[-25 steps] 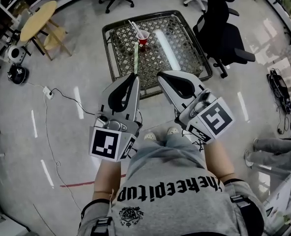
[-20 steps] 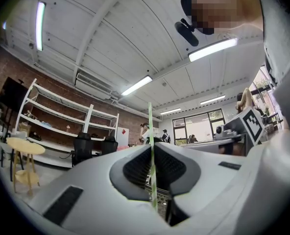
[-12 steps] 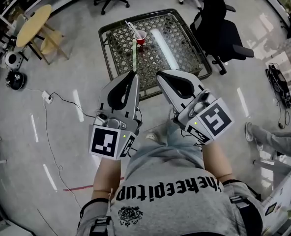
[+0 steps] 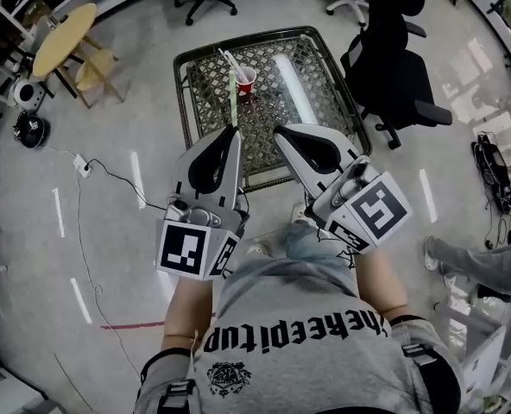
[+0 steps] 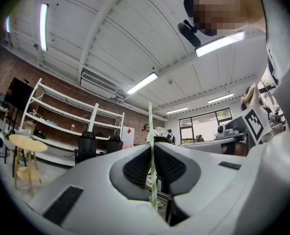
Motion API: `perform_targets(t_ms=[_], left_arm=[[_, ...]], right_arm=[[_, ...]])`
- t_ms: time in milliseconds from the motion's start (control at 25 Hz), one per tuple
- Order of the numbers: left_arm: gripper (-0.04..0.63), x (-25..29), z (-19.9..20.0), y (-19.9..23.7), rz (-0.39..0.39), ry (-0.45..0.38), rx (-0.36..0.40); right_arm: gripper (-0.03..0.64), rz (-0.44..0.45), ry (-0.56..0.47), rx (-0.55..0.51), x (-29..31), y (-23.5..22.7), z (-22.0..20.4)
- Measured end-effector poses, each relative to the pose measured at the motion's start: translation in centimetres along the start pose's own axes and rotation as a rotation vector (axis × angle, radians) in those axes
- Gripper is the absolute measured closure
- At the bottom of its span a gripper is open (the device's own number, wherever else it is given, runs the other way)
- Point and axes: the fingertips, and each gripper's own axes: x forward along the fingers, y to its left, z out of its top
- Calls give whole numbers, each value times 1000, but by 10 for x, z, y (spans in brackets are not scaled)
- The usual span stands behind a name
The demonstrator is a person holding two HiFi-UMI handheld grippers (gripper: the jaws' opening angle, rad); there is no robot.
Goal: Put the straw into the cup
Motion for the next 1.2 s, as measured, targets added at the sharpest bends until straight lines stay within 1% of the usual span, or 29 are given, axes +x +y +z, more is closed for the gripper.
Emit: perform_targets(t_ms=[400,800,1000,1200], left_arm=[[543,54,-12,2,71,12,11],[543,87,-14,-5,154,5,21],[543,100,-19,-7,192,4,20],[543,110,-16,-12,224,-2,23]], right_arm=[[607,86,3,7,12,-56,0],[607,168,4,10,10,-94,2],[607,208,8,15,10,-109,-3],[607,242,6,13,6,-120,1]])
